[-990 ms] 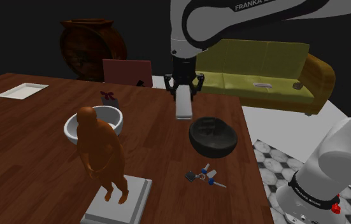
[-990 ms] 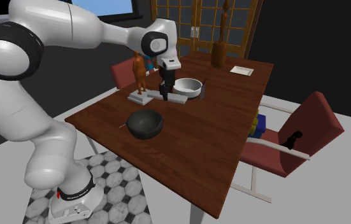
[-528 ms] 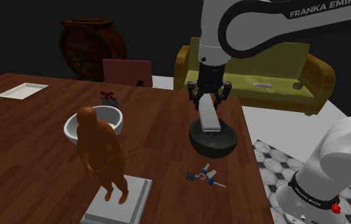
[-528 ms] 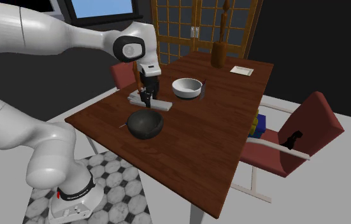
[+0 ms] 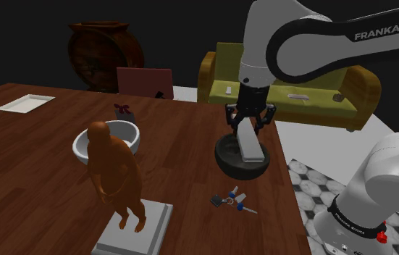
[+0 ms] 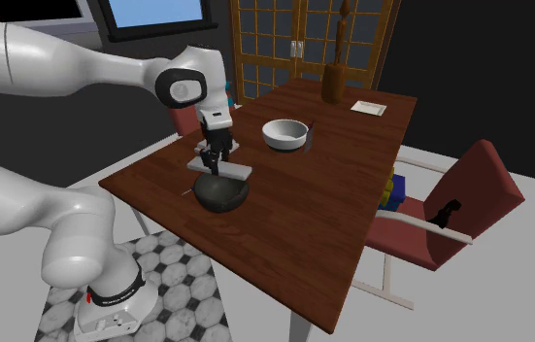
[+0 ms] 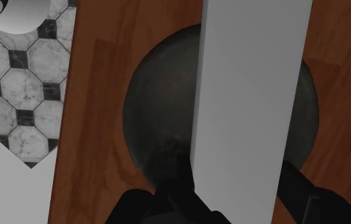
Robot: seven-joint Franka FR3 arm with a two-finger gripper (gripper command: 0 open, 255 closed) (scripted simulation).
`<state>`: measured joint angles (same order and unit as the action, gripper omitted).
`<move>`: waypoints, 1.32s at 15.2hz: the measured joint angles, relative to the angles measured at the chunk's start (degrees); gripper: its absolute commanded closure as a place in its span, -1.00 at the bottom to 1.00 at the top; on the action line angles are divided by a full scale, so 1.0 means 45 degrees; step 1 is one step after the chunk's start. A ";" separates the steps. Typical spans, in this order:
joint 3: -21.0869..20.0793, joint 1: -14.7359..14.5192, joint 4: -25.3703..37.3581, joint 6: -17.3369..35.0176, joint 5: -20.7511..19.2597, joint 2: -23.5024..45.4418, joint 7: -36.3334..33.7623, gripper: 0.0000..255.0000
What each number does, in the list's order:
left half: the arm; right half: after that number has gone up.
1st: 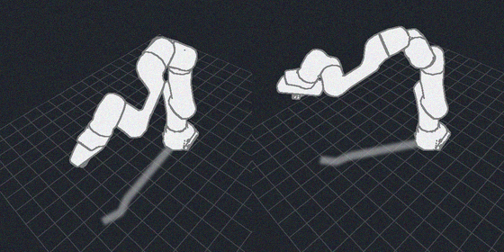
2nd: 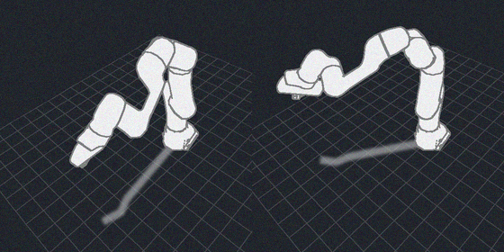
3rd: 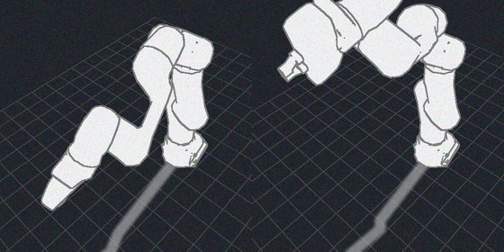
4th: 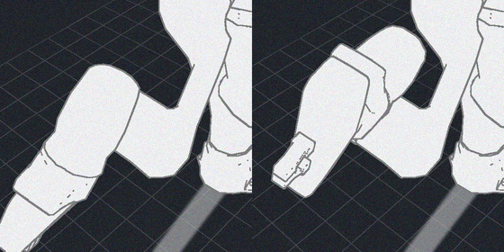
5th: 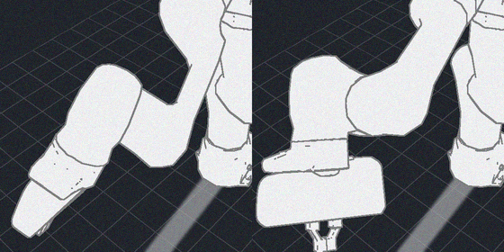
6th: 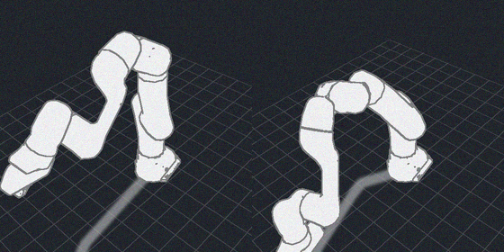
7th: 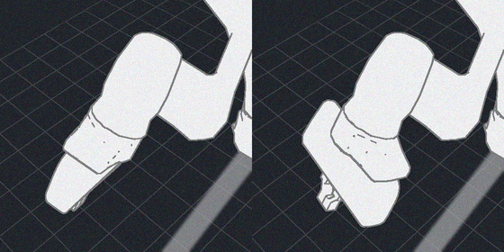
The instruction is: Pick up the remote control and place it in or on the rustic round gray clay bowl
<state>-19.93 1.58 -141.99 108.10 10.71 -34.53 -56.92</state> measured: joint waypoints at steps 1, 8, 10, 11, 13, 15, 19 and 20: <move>-0.0030 -0.0014 -0.0154 0.0162 0.0025 0.0010 -0.0004 1.00; -0.0291 -0.0058 -0.1128 0.1489 0.0170 0.0363 -0.0043 1.00; -0.0315 -0.0059 -0.1258 0.1692 0.0187 0.0408 -0.0034 1.00; -0.0313 -0.0057 -0.1272 0.1724 0.0186 0.0406 -0.0030 1.00; -0.0312 -0.0059 -0.1281 0.1742 0.0186 0.0400 -0.0030 1.00; -0.0309 -0.0061 -0.1292 0.1754 0.0188 0.0391 -0.0025 1.00; -0.0315 -0.0059 -0.1323 0.1760 0.0187 0.0424 -0.0023 -1.00; -0.0315 -0.0059 -0.1326 0.1761 0.0187 0.0425 -0.0023 -1.00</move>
<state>-21.34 1.32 -147.96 116.02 11.55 -32.61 -57.02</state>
